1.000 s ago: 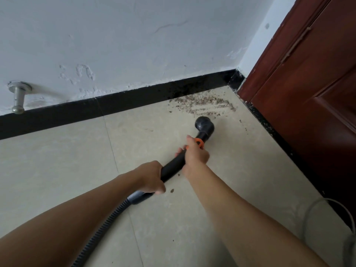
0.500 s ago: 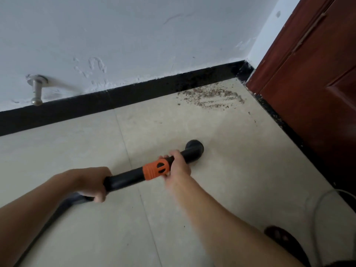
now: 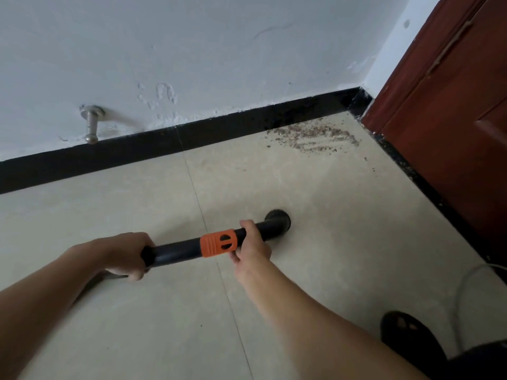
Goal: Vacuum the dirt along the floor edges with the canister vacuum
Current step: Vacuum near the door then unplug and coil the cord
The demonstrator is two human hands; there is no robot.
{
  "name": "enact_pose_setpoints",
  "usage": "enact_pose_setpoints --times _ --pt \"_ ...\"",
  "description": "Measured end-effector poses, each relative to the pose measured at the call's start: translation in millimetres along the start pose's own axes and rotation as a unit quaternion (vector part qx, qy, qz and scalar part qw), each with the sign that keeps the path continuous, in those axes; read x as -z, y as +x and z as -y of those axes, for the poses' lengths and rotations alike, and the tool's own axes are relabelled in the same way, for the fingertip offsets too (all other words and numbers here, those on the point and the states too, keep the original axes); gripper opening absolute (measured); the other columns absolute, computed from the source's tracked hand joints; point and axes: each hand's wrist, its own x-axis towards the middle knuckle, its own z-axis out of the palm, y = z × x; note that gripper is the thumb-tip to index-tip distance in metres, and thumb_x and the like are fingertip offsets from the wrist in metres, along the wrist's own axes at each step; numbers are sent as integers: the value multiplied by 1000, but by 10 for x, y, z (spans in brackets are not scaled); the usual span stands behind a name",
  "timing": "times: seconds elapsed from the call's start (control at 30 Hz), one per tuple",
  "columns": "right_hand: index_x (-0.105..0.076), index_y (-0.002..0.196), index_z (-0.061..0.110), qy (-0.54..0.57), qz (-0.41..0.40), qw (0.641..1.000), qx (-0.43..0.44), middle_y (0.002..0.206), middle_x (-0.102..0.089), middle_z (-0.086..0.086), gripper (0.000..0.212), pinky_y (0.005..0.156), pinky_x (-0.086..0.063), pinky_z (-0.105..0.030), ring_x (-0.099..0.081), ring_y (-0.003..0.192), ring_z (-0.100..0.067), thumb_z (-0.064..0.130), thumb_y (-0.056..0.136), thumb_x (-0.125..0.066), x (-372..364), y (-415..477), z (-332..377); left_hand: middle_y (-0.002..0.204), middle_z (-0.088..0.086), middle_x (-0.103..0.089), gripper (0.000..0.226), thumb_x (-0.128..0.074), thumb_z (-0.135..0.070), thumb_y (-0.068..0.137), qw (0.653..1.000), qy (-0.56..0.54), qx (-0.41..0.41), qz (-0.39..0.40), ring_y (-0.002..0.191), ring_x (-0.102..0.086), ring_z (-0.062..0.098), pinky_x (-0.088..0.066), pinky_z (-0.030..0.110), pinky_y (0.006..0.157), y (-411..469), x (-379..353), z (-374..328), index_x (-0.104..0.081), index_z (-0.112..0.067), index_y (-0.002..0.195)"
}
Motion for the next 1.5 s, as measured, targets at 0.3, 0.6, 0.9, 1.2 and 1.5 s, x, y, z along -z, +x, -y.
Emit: enact_pose_setpoints --times 0.3,0.6,0.9,1.2,1.5 --pt "-61 100 5 11 -29 993 -116 81 -67 -12 40 51 -51 -25 -60 62 -17 33 78 -80 346 -265 -744 99 -5 -57 29 -49 -10 80 985 137 4 -100 89 -56 13 -47 21 75 -62 -142 266 -60 -32 95" --pt "-53 103 11 -98 44 991 -86 86 -65 -7 43 62 -56 -24 -65 70 -17 32 77 -80 -434 -290 -930 75 0 -73 15 -65 -7 64 986 56 116 101 73 -66 12 -51 20 66 -287 -367 1105 -64 -21 69" --pt "-50 112 8 33 -45 997 54 90 -62 -11 37 65 -58 -34 -66 71 -23 28 88 -69 69 193 675 79 -4 -60 22 -68 -15 69 995 8 -70 -63 76 -59 17 -41 25 62 192 356 -749 -52 -27 79" --pt "-54 110 5 166 -79 978 101 85 -61 -10 34 78 -57 -37 -66 71 -23 25 88 -71 575 531 1961 77 -7 -49 20 -59 -20 77 957 62 -231 -166 73 -51 17 -33 26 57 712 695 -2487 -46 -28 90" --pt "-61 111 4 94 -39 988 119 75 -61 -6 32 55 -55 -27 -56 52 -17 17 85 -75 195 1156 2832 77 -7 -58 25 -65 -27 71 974 -78 -158 -145 72 -59 14 -46 26 60 1217 886 -2994 -55 -28 95"
